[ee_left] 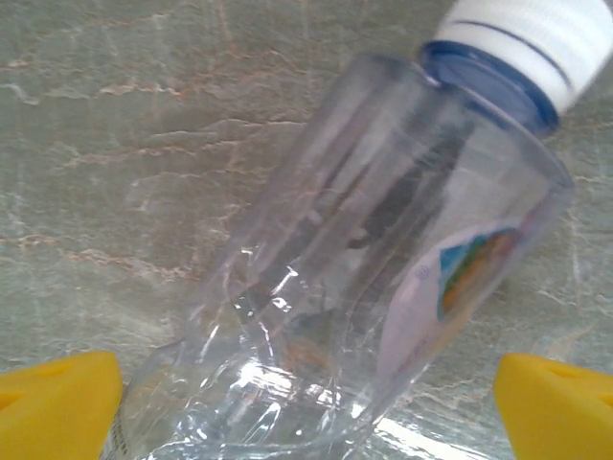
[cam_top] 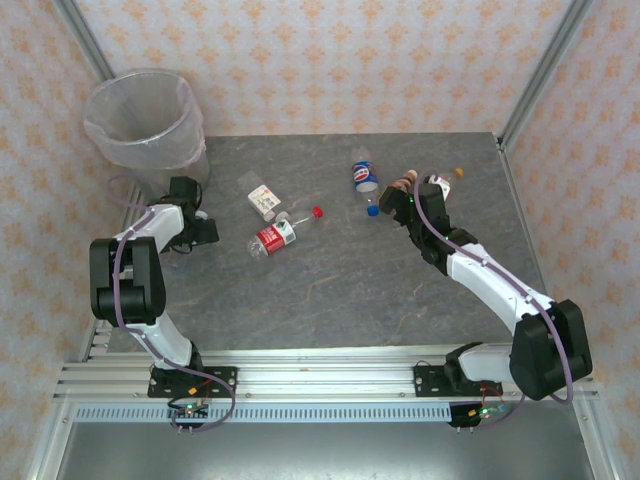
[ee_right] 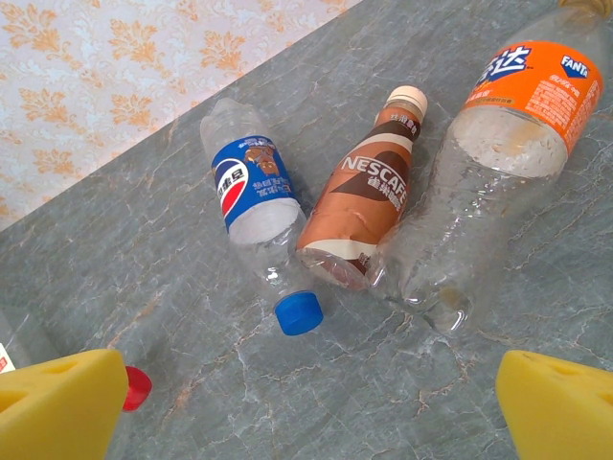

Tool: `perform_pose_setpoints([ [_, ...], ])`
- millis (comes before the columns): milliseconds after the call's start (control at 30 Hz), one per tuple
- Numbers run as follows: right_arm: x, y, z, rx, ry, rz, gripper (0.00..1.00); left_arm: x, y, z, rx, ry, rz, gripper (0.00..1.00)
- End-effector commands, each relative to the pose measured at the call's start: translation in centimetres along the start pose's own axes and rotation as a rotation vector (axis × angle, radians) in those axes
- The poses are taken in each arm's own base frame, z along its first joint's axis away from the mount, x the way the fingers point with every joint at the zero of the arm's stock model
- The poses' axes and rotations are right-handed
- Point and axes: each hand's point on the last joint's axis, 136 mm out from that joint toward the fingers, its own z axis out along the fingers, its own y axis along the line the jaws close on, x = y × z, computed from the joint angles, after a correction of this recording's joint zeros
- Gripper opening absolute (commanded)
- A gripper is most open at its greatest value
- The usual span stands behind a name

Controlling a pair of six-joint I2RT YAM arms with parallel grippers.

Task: Put the plastic bottles in the bin

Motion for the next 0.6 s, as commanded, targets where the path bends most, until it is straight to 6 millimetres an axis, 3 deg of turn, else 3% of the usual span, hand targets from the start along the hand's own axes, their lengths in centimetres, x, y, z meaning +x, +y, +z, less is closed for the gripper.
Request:
perform_pose_setpoints([
  [0, -1.3, 0.1, -0.2, 0.006, -0.046, 0.008, 0.99, 0.1, -2.9, -0.9, 0.097, -0.030, 0.050, 1.00],
  [100, -1.3, 0.1, -0.1, 0.006, -0.047, 0.011, 0.99, 0.3, -4.6, -1.4, 0.092, -0.053, 0.102, 1.00],
  [267, -1.3, 0.2, 0.0, 0.002, -0.042, 0.004, 0.99, 0.5, -3.4, 0.7, -0.050, 0.024, 0.122, 1.00],
  [567, -1.5, -0.3, -0.7, 0.017, -0.061, -0.005, 0.99, -1.1, -4.3, 1.7, -0.046, 0.007, 0.096, 0.95],
])
